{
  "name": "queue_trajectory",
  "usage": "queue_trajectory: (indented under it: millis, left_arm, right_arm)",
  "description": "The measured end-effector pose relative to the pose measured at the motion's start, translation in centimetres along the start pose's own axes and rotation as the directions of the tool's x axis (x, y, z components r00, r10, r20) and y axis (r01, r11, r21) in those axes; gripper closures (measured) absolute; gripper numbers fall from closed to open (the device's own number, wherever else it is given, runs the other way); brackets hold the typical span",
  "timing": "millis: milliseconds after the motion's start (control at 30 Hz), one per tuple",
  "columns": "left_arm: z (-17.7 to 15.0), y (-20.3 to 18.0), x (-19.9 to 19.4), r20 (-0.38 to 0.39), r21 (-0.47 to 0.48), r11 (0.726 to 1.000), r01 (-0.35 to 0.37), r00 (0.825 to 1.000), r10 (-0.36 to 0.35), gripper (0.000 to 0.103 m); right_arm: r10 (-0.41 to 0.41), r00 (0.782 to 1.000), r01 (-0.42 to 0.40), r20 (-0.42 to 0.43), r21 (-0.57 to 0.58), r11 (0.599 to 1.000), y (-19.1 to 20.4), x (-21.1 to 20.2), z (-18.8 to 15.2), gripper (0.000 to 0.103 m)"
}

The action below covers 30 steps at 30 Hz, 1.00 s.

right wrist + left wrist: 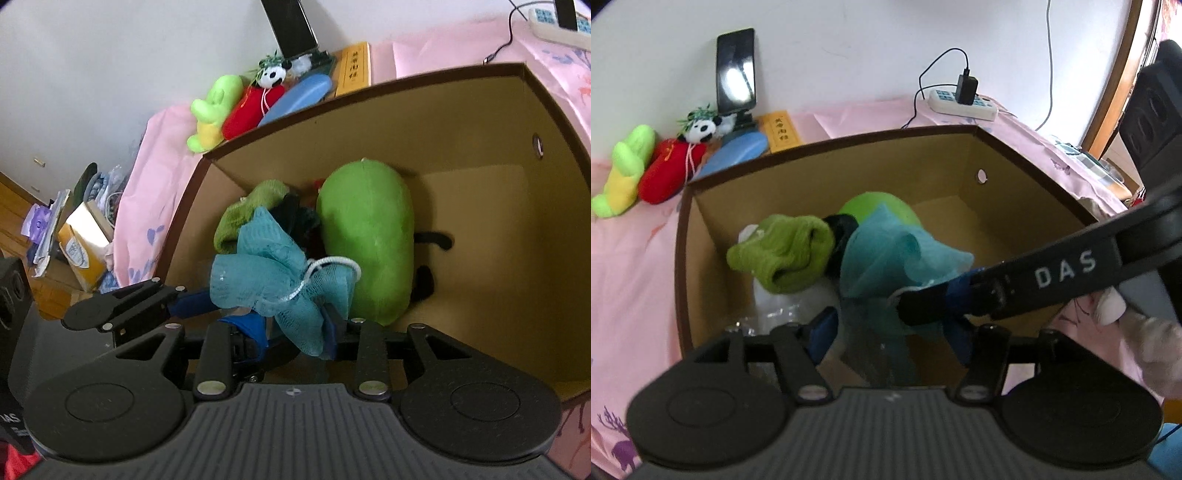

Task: Organize soft objects
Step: 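Carry the teal bath puff over the box and lower it inside, then open the right gripper to release the teal bath puff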

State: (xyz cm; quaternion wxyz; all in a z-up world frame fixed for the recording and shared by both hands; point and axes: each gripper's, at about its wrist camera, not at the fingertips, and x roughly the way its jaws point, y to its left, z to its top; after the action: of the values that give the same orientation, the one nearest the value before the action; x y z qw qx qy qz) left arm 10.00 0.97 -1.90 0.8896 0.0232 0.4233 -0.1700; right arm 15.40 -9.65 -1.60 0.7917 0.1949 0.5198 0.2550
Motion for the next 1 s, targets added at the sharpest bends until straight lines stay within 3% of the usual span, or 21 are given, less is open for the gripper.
queue_trajectory:
  millis: [500, 1000]
  left_arm:
    - [-1.8, 0.0, -3.9, 0.057, -0.092, 0.995, -0.036, 0.998, 0.041, 0.037]
    - [-1.1, -1.8, -5.9, 0.064, -0.142, 0.984, -0.108, 0.991, 0.118, 0.036]
  right_arm:
    - [0.066, 0.998, -0.066, 0.015, 0.031, 0.997, 0.2, -3.3, -1.3, 0.087]
    - [-0.082, 0.983, 0.087, 0.164, -0.023, 0.996, 1.1, -6.0, -3.3, 0.087]
